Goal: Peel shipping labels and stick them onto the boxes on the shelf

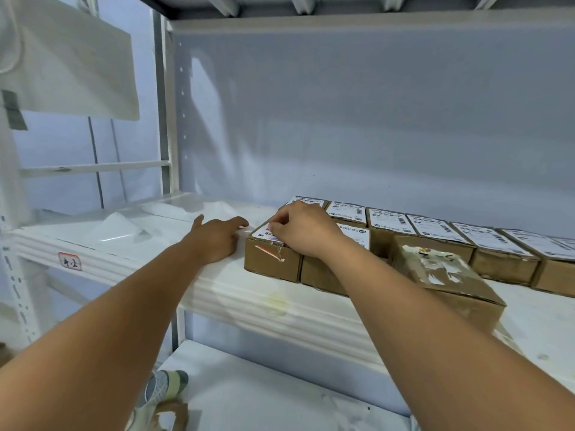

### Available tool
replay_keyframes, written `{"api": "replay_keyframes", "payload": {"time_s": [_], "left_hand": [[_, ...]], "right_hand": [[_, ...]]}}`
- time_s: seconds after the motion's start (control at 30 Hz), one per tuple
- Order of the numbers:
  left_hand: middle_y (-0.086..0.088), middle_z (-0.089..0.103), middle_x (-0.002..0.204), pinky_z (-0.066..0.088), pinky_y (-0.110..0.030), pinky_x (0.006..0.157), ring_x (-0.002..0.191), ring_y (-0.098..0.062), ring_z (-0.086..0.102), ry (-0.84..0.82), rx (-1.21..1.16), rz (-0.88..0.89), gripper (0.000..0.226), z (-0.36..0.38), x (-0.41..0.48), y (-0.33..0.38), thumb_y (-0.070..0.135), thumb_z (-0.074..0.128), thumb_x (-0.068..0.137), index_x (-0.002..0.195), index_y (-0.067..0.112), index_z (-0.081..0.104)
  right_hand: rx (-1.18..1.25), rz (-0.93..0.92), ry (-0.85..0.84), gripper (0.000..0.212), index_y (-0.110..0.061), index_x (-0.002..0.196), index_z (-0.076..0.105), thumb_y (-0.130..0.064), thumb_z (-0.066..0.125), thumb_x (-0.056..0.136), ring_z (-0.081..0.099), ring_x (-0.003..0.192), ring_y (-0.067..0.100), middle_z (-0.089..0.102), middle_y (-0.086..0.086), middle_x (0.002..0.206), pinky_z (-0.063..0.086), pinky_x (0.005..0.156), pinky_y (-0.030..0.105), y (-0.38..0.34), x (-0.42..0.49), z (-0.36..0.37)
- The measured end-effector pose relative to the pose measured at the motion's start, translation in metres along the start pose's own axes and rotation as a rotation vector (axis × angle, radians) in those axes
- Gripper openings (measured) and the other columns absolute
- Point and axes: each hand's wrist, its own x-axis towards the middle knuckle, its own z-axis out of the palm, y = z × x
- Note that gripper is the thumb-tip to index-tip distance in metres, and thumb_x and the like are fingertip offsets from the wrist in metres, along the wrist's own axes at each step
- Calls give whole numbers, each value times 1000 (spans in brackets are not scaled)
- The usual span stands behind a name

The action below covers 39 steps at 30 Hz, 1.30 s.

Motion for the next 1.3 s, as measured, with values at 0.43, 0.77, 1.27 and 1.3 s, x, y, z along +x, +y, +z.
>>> {"api": "replay_keyframes", "payload": {"time_s": [0.43,0.77,1.27,1.3], "left_hand": [[-18,46,118,41,-44,70,103,-38,51,517,-58,-307,53,-13,-11,7,-8,42,86,134,13,36],[-16,50,88,37,-36,53,67,-37,54,551,273,70,32,-17,-6,11,-10,60,75,101,7,53],[-11,63,107,41,-33,85,100,-27,54,-80,61,39,18,-14,-21,16,25,36,97,88,17,49],[-10,61,106,40,-33,86,100,-27,54,-90,10,37,15,-13,-22,14,23,36,97,87,19,46]], "right_hand": [[-6,-6,14,22,-27,99,69,-33,51,89,58,98,18,68,-6,101,48,80,30,1,0,2],[-5,-5,16,21,-27,98,69,-34,51,89,59,96,19,68,-5,100,48,78,29,1,-1,2],[16,7,10,20,-26,97,69,-34,52,89,58,96,17,68,-5,100,44,74,27,0,-1,0],[17,8,12,20,-27,98,69,-34,52,89,58,96,17,68,-5,100,43,73,26,0,-1,0]]}}
